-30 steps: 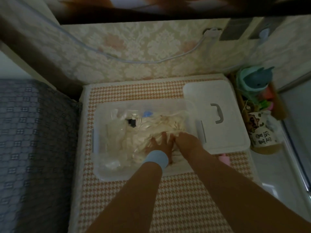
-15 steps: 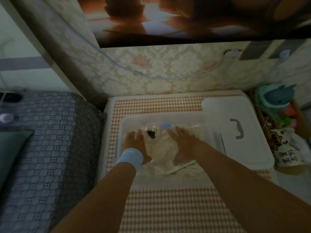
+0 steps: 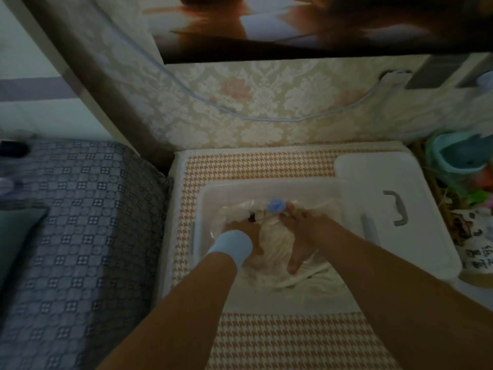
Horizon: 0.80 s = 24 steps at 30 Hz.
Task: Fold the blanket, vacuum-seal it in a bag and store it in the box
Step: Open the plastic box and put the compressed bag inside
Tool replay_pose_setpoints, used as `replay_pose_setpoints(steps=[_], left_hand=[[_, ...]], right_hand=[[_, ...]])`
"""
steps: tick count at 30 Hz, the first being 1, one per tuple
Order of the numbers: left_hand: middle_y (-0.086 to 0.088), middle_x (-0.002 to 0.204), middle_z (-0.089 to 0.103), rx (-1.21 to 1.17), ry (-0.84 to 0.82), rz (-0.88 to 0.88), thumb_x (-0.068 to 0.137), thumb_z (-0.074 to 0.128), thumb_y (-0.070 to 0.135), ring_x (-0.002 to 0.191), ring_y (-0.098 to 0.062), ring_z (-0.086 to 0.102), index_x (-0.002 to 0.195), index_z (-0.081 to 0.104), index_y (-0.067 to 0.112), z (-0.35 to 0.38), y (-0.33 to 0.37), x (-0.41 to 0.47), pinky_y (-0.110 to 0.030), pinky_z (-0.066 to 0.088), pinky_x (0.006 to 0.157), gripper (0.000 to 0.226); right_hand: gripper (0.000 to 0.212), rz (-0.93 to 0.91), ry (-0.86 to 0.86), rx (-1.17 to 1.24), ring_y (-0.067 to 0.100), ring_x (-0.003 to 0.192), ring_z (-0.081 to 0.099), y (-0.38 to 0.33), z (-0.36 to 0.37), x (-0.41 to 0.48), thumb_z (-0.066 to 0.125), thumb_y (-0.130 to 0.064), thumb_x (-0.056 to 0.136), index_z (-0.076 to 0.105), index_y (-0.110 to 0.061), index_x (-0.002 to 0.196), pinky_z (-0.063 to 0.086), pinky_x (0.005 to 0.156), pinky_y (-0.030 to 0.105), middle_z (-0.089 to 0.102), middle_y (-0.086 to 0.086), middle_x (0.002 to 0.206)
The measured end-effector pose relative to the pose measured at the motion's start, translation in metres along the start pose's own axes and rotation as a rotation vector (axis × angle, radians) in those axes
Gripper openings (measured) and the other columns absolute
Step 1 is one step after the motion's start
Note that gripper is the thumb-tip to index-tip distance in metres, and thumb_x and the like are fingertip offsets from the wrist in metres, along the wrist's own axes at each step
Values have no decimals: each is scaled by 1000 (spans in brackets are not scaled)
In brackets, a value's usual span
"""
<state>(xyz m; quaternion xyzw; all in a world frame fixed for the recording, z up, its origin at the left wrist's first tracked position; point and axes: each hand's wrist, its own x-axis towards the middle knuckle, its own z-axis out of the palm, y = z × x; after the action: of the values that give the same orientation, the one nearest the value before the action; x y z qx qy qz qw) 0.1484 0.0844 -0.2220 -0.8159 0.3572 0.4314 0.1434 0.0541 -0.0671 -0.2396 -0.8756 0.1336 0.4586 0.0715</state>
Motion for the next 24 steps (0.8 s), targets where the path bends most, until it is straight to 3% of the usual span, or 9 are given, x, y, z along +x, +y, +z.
replay_pose_setpoints(steps=[2, 4, 6, 9, 11, 13, 17, 21, 24], left_hand=[[-4, 140, 50, -35, 323, 124, 93, 54, 30, 125, -27, 50, 137, 49, 30, -10, 1, -36, -35, 40, 104, 44], [-8, 115, 65, -38, 793, 188, 82, 63, 10, 103, -29, 61, 113, 67, 22, -19, -14, -64, -34, 48, 90, 34], [-11, 106, 62, -194, 1022, 59, 72, 66, -1, 94, -31, 60, 100, 69, 13, -18, -43, -74, -36, 51, 84, 32], [-8, 107, 56, -259, 785, -64, 84, 55, 18, 99, -29, 55, 101, 64, 14, -6, -78, -94, -39, 49, 86, 20], [-5, 103, 58, -127, 592, 100, 86, 39, 32, 101, -27, 54, 100, 65, 16, 4, -87, -103, -38, 46, 87, 34], [1, 108, 58, 95, 460, 205, 87, 39, 44, 109, -23, 46, 106, 65, 23, 8, -90, -112, -36, 39, 97, 38], [4, 133, 49, 514, 233, 248, 82, 48, 67, 133, -28, 25, 124, 58, 34, 7, -87, -117, -42, 9, 117, 55], [-4, 146, 35, 682, 206, 235, 76, 57, 72, 140, -34, 15, 132, 52, 31, 7, -74, -109, -45, 3, 117, 70], [-12, 157, 8, 703, 266, 172, 66, 68, 71, 143, -36, 10, 151, 15, 17, 11, -63, -94, -46, 5, 118, 114]], right_hand=[[148, 49, 41, -13, 32, 152, 10, -11, -7, -13, 81, -75, 50, -7, -23, 158, 17, 121, 54, -9, 5, 166], [94, 55, 231, 29, 31, 138, 38, -29, -23, -30, 73, -48, 80, 25, -14, 153, 31, 115, 47, 32, 10, 153], [57, -11, 491, 153, 30, 121, 52, -54, -44, -45, 62, -26, 88, 42, -13, 139, 43, 101, 42, 48, 10, 132], [68, -336, 701, 278, 33, 131, 43, -95, -59, -54, 59, -17, 84, 37, -17, 148, 40, 105, 44, 44, 11, 144], [70, -457, 562, 114, 28, 145, 27, -112, -51, -51, 58, -18, 86, 33, -22, 152, 22, 118, 46, 32, 5, 158], [53, -396, 370, -130, 26, 148, 22, -118, -22, -44, 51, -27, 96, 42, -23, 148, 10, 121, 50, 34, 3, 158], [54, -287, 113, -295, 23, 153, 1, -119, 27, -41, 37, -38, 102, 33, -24, 153, 6, 119, 59, 10, 2, 166], [58, -338, 185, -187, 18, 153, -3, -114, 24, -51, 37, -38, 101, 26, -24, 156, 5, 121, 50, 7, -1, 167], [64, -325, 313, 60, 16, 153, -4, -105, 21, -68, 52, -35, 94, 29, -24, 152, -1, 121, 50, 7, -4, 166]])
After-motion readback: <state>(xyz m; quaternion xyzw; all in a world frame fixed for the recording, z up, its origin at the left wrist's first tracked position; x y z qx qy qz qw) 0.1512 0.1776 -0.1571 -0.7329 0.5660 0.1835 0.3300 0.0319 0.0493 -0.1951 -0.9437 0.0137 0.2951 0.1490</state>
